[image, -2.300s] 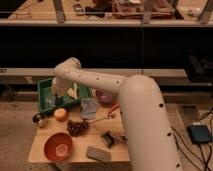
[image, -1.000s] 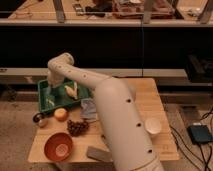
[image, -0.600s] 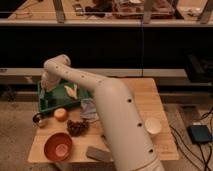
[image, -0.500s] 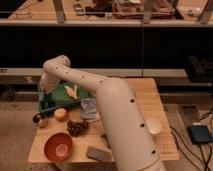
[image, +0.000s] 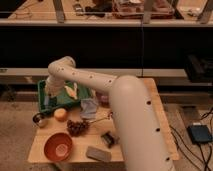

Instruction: Wipe tray with sponge

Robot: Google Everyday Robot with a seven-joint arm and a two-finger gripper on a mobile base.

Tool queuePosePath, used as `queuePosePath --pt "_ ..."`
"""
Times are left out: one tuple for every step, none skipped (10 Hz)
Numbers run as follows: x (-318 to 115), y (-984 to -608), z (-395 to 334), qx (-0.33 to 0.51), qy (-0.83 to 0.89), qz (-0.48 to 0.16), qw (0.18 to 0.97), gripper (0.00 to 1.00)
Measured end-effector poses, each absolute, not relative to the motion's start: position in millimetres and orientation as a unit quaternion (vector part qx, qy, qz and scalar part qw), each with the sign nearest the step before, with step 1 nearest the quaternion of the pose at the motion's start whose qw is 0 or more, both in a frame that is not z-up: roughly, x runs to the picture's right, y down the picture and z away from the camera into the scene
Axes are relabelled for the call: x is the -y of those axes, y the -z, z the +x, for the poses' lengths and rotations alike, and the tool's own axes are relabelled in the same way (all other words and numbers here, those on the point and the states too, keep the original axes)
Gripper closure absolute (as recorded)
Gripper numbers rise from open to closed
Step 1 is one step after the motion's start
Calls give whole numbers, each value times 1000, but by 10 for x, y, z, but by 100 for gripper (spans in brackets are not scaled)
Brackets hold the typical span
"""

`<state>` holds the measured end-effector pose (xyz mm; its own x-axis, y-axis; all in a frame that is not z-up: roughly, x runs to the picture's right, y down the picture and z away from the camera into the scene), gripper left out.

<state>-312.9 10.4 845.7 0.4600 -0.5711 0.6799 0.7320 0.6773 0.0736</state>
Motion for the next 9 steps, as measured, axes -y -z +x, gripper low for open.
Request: queuePosePath --pt "-73 -8474 -2967 337 381 -119 853 100" --pt "-30 -8516 -2830 323 376 -122 860 100" --pt "2 -8552 -2769 313 372 -123 865 100" --pt "82 -8621 -2720 302 362 -121 874 100" --pt "164 -8705 -2690 295 353 -116 880 100" --pt "226 -8768 -2687 292 347 -112 884 100" --pt "285 -8835 -2770 292 342 -108 886 100" --pt "346 -8921 -2922 294 340 -105 887 100" --pt "384 -8978 -3088 299 340 -103 886 100"
